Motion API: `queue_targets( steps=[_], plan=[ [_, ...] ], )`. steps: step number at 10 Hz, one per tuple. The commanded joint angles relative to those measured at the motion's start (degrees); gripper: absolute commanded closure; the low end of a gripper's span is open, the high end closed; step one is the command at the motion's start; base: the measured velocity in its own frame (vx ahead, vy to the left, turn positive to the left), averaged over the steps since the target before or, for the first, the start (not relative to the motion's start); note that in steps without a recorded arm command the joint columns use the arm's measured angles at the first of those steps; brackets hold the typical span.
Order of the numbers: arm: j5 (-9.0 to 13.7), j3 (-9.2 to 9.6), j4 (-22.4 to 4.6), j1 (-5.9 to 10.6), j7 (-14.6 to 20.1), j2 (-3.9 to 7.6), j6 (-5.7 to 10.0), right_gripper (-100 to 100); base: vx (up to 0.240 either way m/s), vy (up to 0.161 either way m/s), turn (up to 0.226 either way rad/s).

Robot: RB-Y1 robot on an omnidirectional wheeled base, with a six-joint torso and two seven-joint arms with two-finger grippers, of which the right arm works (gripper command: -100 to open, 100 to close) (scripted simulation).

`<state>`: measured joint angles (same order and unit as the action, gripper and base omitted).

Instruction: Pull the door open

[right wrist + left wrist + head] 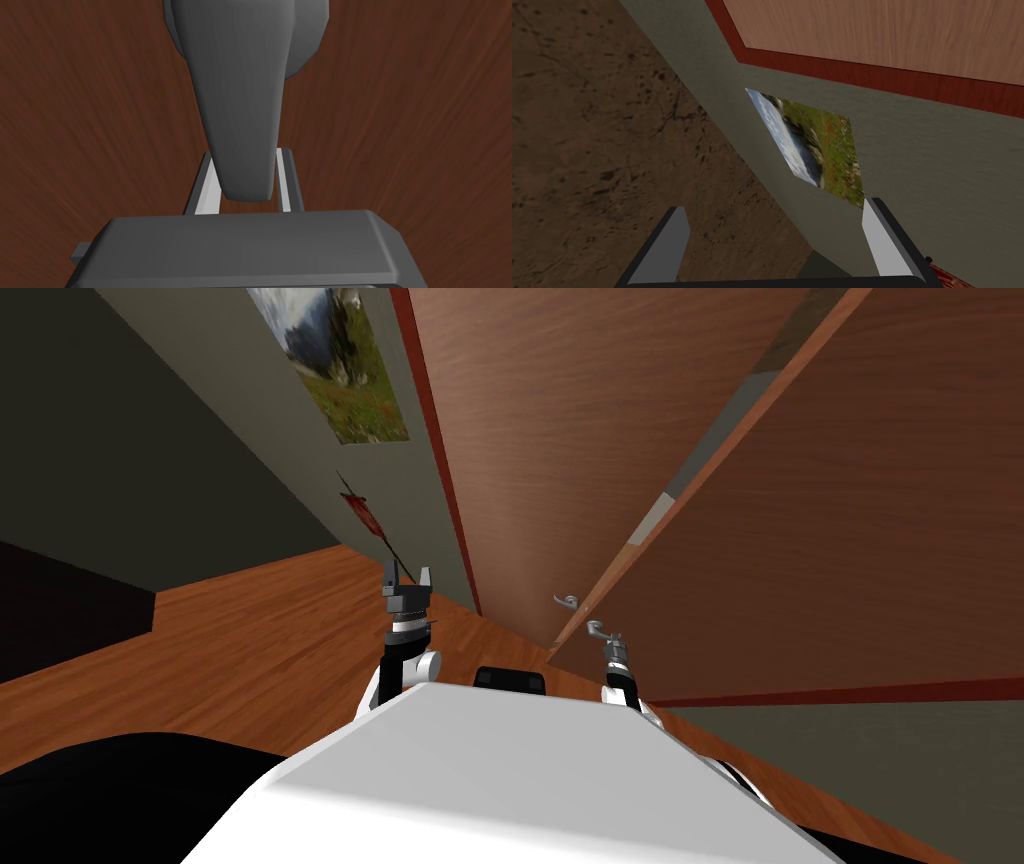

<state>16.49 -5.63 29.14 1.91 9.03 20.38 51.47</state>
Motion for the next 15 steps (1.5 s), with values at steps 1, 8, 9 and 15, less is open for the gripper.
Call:
queue_targets(
  steps=[1, 8, 9, 15],
  plan=[
    [-0.60, 0.05, -0.04, 0.36, 0.50, 0.17, 0.13, 100, -0.234, -0.045, 0.282],
    [-2.76, 1.67, 3.28, -0.42, 2.16, -0.06, -0.36, 100, -0.191, -0.056, 0.158],
    [-2.92, 1.97, 3.37, -0.56, 2.43, 0.04, -0.18, 100, -0.217, -0.003, 0.083],
    [-5.37, 6.40, 4.70, -2.64, 6.57, 1.64, 2.60, 100, -0.211, -0.045, 0.112]
  ],
)
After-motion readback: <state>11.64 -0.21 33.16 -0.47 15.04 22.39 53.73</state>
